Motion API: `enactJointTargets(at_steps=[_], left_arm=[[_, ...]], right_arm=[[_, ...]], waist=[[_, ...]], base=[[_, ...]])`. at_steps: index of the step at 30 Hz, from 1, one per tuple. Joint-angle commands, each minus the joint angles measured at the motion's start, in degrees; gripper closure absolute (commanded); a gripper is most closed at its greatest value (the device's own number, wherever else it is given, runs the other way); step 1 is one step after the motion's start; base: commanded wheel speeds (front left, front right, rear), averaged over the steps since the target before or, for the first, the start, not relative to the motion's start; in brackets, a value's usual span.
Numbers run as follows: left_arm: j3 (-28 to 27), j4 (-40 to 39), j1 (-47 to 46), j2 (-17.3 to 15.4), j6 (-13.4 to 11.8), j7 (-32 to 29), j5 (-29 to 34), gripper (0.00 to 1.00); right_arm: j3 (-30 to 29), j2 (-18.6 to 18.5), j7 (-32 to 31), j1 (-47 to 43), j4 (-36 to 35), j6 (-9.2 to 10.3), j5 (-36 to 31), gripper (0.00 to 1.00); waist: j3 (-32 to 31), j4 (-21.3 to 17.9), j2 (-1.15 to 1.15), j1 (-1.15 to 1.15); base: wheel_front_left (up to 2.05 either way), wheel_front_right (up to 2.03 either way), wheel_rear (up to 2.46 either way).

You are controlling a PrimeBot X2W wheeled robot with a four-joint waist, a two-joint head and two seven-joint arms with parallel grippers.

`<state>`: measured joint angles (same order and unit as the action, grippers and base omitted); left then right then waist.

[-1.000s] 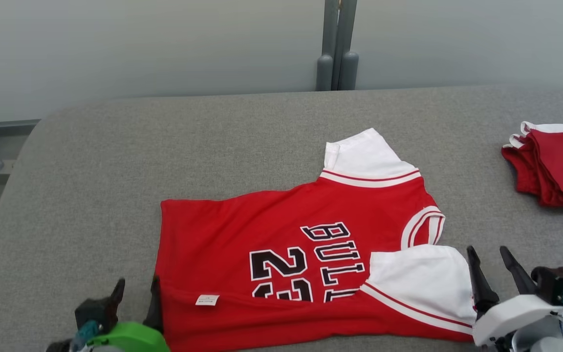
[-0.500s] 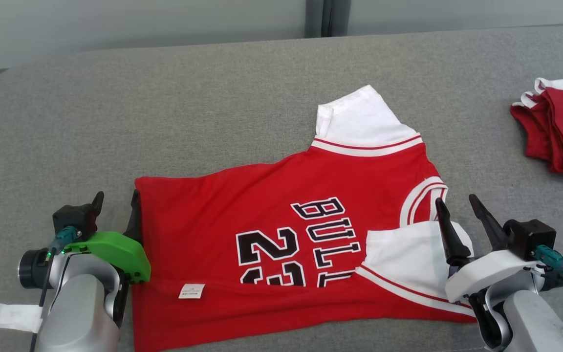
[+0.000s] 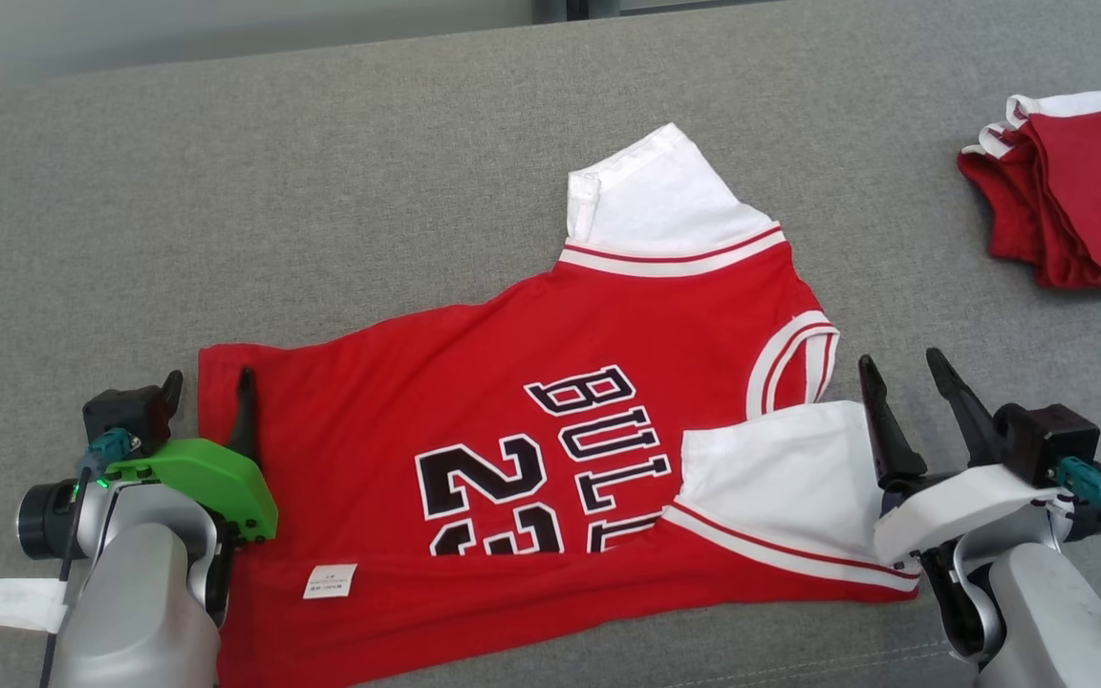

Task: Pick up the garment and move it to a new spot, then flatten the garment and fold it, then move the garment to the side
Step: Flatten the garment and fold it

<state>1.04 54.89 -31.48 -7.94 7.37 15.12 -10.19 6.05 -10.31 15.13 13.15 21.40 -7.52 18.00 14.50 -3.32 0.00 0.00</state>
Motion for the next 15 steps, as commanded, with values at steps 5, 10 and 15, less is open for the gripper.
enactJointTargets(at_steps=[5, 10, 15], left_arm=[[-0.72, -0.02, -1.35, 0.12, -0.54, 0.0, 0.19, 0.0], [-0.9, -0.18, -2.05, 0.37, -0.37, 0.0, 0.3, 0.88], [-0.25, -1.65, -1.99, 0.84, -0.14, 0.0, 0.86, 1.0]], right_arm=[[0.32, 0.22, -0.03, 1.24, -1.12, 0.09, -0.44, 0.0], [1.02, -0.49, -0.03, 2.6, -2.46, 0.09, 0.07, 0.0], [0.68, -1.93, -0.03, 5.45, -3.45, 0.09, 0.92, 0.0]], waist=[[0.89, -0.41, 0.0, 0.0], [1.62, -0.18, 0.0, 0.0], [2.08, 0.87, 0.0, 0.0]], base=[[0.0, 0.0, 0.0], [0.0, 0.0, 0.0], [0.0, 0.0, 0.0]])
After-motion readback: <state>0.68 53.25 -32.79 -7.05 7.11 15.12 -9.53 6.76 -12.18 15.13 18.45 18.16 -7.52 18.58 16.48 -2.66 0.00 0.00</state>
